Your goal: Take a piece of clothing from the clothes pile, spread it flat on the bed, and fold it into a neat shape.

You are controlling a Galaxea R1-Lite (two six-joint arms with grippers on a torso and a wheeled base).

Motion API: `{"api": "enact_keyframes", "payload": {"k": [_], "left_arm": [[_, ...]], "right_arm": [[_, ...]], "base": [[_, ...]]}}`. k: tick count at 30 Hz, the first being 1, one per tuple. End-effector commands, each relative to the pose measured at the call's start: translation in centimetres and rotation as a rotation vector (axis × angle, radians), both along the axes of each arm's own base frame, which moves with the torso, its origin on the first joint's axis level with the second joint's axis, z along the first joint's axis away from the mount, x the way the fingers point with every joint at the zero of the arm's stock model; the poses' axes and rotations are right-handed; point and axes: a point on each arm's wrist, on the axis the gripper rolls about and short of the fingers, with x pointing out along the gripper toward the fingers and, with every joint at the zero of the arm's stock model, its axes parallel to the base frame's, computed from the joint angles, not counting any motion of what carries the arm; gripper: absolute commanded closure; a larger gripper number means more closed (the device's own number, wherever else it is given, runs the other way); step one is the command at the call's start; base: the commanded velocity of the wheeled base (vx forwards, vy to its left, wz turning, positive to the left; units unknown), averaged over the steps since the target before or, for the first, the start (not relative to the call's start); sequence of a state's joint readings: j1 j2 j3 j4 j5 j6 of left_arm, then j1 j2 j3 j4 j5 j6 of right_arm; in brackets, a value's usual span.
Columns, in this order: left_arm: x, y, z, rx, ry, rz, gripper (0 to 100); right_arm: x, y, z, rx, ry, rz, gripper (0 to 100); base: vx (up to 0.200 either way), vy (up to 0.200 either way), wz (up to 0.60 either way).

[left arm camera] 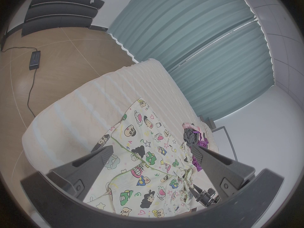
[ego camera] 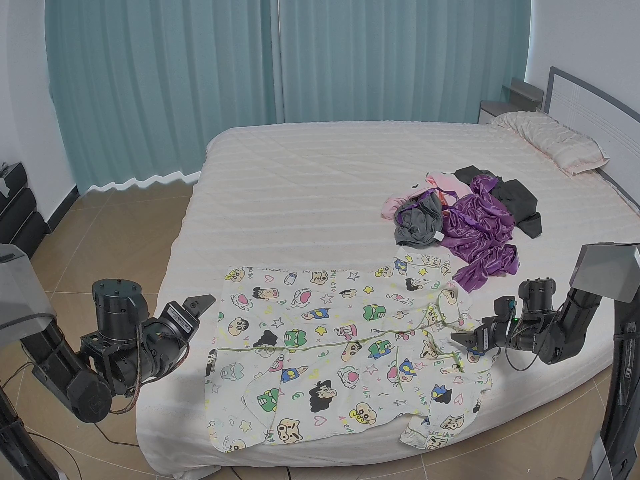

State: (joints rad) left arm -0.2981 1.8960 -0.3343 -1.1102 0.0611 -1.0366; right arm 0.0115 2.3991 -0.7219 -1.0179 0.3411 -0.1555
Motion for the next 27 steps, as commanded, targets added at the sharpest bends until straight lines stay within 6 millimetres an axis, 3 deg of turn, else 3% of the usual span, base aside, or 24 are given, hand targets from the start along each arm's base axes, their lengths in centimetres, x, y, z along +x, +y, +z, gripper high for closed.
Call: {"api": "enact_keyframes", "payload": {"k": [1,10,11,18,23,27], "left_arm": [[0.0,0.0,0.0,0.000,0.001,0.001,0],[0.0,0.0,0.0,-0.001,0.001,-0.002,0],[0.0,0.0,0.0,-0.001,0.001,0.000,0],[0.0,0.0,0.0,-0.001,0.001,0.000,0],[0.0,0.0,0.0,-0.001,0.001,-0.002,0],[0.0,0.0,-0.1,-0.001,0.003,-0.002,0]], "right_arm": [[0.3,-0.9,-0.3,-0.016,-0.004,-0.024,0],[0.5,-1.7,-0.6,-0.026,-0.004,-0.051,0],[0.7,-1.8,-0.8,-0.033,-0.006,-0.059,100],[1.6,-1.8,-1.0,-0.046,-0.022,-0.084,100],[1.1,-2.5,0.3,-0.039,-0.044,-0.107,100],[1.0,-4.5,0.6,-0.030,-0.041,-0.167,100]], "base": [[0.000,0.000,0.00],[0.000,0.000,0.00],[0.000,0.000,0.00],[0.000,0.000,0.00],[0.000,0.000,0.00],[0.000,0.000,0.00]]}}
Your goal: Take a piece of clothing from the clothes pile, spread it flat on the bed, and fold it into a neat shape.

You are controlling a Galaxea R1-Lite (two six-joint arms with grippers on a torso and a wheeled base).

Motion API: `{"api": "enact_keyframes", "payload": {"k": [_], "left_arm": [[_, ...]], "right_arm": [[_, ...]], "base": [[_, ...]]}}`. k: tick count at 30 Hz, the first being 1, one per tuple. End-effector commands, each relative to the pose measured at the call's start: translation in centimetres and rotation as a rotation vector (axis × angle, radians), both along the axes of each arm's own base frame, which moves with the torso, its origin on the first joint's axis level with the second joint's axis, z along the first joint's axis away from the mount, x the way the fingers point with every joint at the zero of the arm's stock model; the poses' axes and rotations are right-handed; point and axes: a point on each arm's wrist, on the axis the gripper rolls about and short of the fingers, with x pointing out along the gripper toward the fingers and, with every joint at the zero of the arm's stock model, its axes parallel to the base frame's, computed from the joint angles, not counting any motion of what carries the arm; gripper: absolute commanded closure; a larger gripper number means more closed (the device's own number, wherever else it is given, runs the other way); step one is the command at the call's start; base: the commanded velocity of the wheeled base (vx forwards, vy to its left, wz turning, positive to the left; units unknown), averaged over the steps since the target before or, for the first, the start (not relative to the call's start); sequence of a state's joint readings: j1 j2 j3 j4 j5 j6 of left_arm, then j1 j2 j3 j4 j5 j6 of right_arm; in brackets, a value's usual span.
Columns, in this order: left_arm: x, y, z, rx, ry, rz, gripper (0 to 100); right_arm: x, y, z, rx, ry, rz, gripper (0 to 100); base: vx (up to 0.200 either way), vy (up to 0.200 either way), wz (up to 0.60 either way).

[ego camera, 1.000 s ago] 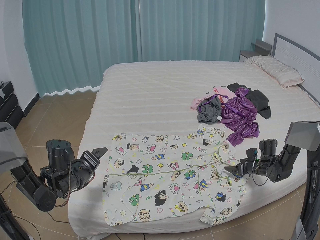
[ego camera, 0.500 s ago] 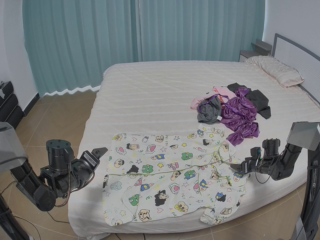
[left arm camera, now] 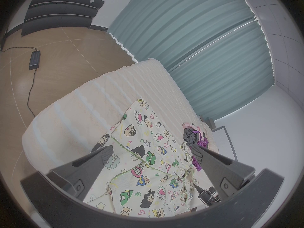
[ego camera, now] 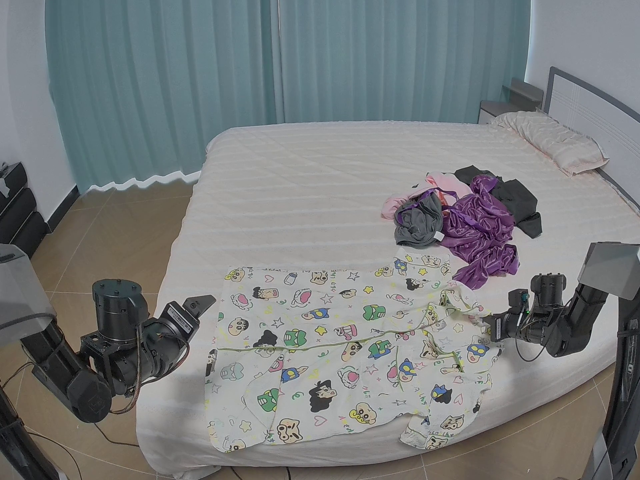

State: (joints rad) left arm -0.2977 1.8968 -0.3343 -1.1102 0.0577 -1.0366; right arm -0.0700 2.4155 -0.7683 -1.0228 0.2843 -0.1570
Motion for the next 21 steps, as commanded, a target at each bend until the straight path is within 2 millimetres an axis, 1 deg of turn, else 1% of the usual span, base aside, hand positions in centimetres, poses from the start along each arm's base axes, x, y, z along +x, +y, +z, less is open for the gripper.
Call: {"api": "enact_keyframes", "payload": {"k": [1,2,6,15,21], "left_arm": [[0.0,0.0,0.0,0.000,0.002,0.001,0],[0.0,0.0,-0.1,0.001,0.003,0.001,0],[0.0,0.0,-0.2,0.003,0.009,0.001,0],[0.1,0.0,-0.4,0.005,0.016,0.001,0],[0.1,0.0,-0.6,0.004,0.023,-0.001,0]], "right_arm": [[-0.1,-1.4,0.5,0.006,-0.008,-0.041,100],[0.0,-2.0,0.6,0.062,-0.001,-0.098,100],[0.6,-2.5,1.0,0.208,0.012,-0.207,100],[1.6,-3.8,1.3,0.371,0.007,-0.336,100],[2.1,-4.0,0.7,0.399,0.046,-0.371,100]], "base": [[0.000,0.000,0.00],[0.000,0.000,0.00],[0.000,0.000,0.00],[0.000,0.000,0.00],[0.000,0.000,0.00]]}}
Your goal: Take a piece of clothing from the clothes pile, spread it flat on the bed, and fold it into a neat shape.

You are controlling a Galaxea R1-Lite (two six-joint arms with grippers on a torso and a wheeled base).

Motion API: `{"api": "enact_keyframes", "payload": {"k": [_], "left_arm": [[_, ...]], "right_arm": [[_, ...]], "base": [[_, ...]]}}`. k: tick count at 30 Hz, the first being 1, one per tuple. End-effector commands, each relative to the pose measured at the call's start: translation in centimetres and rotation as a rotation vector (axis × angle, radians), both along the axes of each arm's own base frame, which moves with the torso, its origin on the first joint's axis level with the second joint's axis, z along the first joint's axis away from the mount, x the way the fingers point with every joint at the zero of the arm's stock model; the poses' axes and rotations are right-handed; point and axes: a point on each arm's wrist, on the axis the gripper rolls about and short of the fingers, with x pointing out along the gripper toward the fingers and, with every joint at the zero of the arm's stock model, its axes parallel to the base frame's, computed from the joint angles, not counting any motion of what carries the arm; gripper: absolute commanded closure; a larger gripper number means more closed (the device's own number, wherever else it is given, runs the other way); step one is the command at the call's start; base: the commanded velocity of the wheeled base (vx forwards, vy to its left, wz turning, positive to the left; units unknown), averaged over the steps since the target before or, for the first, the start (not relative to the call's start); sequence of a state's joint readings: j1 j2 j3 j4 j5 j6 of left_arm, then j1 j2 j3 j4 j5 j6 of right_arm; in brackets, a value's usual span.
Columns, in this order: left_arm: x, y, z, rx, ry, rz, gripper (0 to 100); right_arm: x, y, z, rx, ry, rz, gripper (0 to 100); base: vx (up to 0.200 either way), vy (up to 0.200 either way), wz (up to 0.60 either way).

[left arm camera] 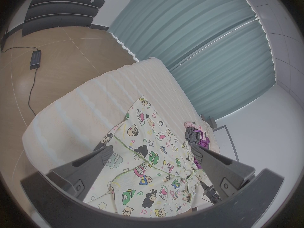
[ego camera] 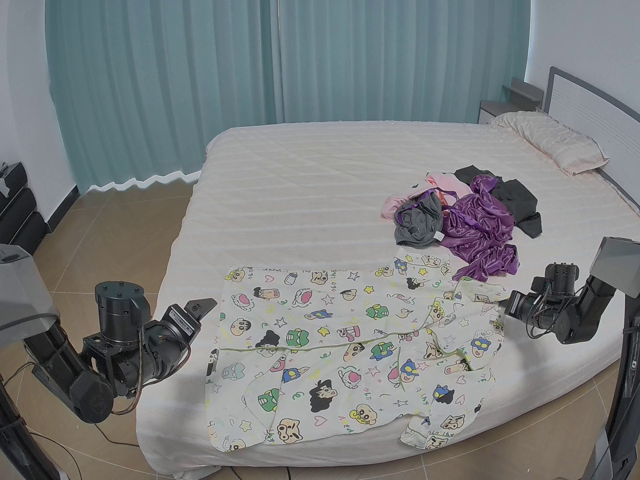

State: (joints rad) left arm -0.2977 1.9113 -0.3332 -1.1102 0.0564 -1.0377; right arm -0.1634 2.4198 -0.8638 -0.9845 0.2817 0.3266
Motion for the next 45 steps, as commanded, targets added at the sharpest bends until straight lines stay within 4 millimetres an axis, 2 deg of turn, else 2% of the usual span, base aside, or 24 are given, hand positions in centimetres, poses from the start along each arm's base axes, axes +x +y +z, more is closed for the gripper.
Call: {"api": "enact_keyframes", "payload": {"k": [1,2,3,10,12,15,18,19,20,23,26,27,32,36,45], "left_arm": [[0.1,0.0,-0.3,0.002,0.012,-0.002,0],[0.1,0.0,-0.5,0.003,0.017,-0.002,0],[0.2,-0.1,-0.7,0.005,0.026,-0.003,0],[-0.5,-0.5,-1.8,-0.023,0.092,-0.104,0],[-1.1,-0.8,-2.6,-0.042,0.142,-0.161,0],[-1.6,-1.4,-3.6,-0.031,0.192,-0.198,0],[-2.4,-2.8,-5.3,0.000,0.262,-0.254,0],[-2.5,-2.9,-5.4,0.003,0.266,-0.257,0],[-2.9,-3.4,-5.8,0.015,0.284,-0.280,0],[-3.3,-3.8,-6.0,0.023,0.295,-0.300,0],[-3.3,-4.2,-6.4,0.034,0.305,-0.307,0],[-3.3,-4.4,-6.6,0.056,0.300,-0.294,0],[-3.4,-6.5,-8.3,0.176,0.291,-0.286,0],[-2.7,-7.0,-8.5,0.191,0.271,-0.288,0],[-1.9,-8.0,-8.6,0.197,0.267,-0.302,0]], "right_arm": [[0.5,-0.4,-0.3,0.023,0.017,-0.024,100],[0.6,-0.5,-0.2,0.033,0.023,-0.034,100],[0.7,-0.5,-0.1,0.050,0.027,-0.044,0],[0.6,-0.6,2.8,0.142,-0.017,-0.111,0],[0.3,-1.0,4.0,0.164,-0.036,-0.177,0],[-0.4,-1.0,4.7,0.162,-0.043,-0.232,0],[-2.1,0.0,6.8,0.183,-0.061,-0.273,0],[-2.3,0.1,7.0,0.187,-0.062,-0.274,0],[-3.6,1.1,8.2,0.229,-0.064,-0.276,0],[-5.4,2.4,9.4,0.287,-0.060,-0.277,0],[-6.6,3.9,9.5,0.331,-0.031,-0.270,0],[-7.5,5.2,9.3,0.357,-0.001,-0.266,0],[-9.1,8.3,8.1,0.396,0.015,-0.236,0],[-9.7,9.0,8.0,0.402,-0.028,-0.198,0],[-10.0,9.3,8.0,0.405,-0.033,-0.187,0]], "base": [[0.000,0.000,0.00],[0.000,0.000,0.00],[0.000,0.000,0.00],[0.000,0.000,0.00],[0.000,0.000,0.00],[0.000,0.000,0.00],[0.000,0.000,0.00],[0.000,0.000,0.00],[0.000,0.000,0.00],[0.000,0.000,0.00],[0.000,0.000,0.00],[0.000,0.000,0.00],[0.000,0.000,0.00],[0.000,0.000,0.00],[0.000,0.000,0.00]]}}
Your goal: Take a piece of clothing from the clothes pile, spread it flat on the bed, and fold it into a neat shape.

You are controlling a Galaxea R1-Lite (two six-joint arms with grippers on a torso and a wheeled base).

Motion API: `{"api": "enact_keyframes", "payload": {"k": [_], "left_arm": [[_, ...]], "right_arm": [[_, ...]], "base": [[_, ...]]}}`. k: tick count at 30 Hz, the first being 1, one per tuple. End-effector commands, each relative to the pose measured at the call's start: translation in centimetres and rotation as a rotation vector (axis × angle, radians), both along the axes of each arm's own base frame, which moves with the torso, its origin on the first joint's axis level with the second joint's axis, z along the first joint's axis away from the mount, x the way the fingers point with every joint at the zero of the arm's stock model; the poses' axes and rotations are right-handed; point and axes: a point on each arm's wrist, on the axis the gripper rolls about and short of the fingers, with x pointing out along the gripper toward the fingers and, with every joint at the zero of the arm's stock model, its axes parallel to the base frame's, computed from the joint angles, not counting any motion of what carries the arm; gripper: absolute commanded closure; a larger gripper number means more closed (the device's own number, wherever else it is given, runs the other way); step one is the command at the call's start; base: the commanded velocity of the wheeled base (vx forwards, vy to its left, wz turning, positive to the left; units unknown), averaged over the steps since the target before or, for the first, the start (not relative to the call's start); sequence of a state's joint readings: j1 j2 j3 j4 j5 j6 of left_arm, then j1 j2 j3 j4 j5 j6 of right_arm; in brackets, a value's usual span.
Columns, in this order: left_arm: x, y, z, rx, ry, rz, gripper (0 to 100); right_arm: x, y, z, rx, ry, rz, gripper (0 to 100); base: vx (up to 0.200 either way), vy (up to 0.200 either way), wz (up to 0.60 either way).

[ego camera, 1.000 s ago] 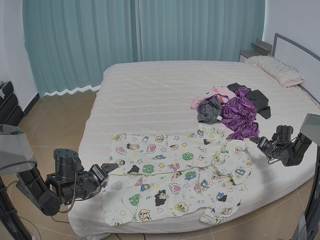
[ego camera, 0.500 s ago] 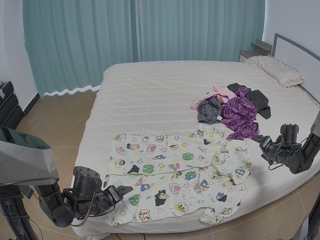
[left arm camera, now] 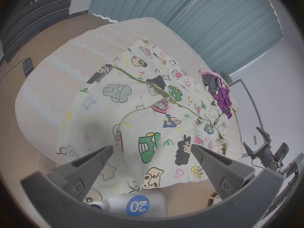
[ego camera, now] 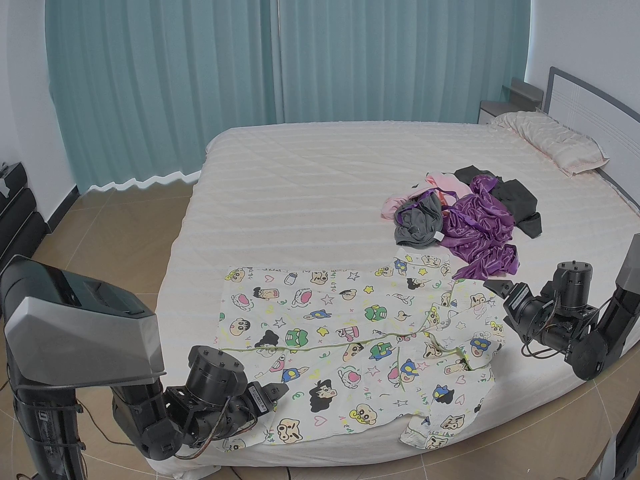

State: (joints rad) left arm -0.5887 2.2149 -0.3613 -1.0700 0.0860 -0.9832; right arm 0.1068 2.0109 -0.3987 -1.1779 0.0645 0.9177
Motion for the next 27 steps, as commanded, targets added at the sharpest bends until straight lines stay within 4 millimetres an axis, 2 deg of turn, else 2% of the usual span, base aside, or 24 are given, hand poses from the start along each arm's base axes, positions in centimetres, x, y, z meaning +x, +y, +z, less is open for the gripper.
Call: {"api": "enact_keyframes", "payload": {"k": [1,2,3,12,15,21,27], "left_arm": [[0.5,-0.5,-0.4,0.006,0.005,-0.004,0],[0.5,-0.5,-0.4,0.009,0.009,-0.003,0],[0.5,-0.6,-0.4,0.014,0.015,-0.005,100],[0.8,0.4,-0.7,0.100,0.069,0.063,100],[1.9,1.7,0.3,0.094,0.049,0.129,100],[4.0,3.0,1.5,0.042,-0.033,0.209,100],[5.3,4.5,1.7,0.015,-0.082,0.270,100]], "right_arm": [[-0.3,0.4,0.0,0.001,0.005,0.017,0],[-0.3,0.4,0.0,0.001,0.005,0.015,0],[-0.5,0.4,0.0,0.001,0.005,0.017,0],[-0.5,0.4,0.1,0.000,0.001,0.014,0],[-0.7,0.4,0.3,-0.001,-0.008,0.018,0],[-0.9,0.4,0.7,-0.002,-0.022,0.019,0],[-1.0,0.4,0.8,-0.002,-0.025,0.019,0]], "base": [[0.000,0.000,0.00],[0.000,0.000,0.00],[0.000,0.000,0.00],[0.000,0.000,0.00],[0.000,0.000,0.00],[0.000,0.000,0.00],[0.000,0.000,0.00]]}}
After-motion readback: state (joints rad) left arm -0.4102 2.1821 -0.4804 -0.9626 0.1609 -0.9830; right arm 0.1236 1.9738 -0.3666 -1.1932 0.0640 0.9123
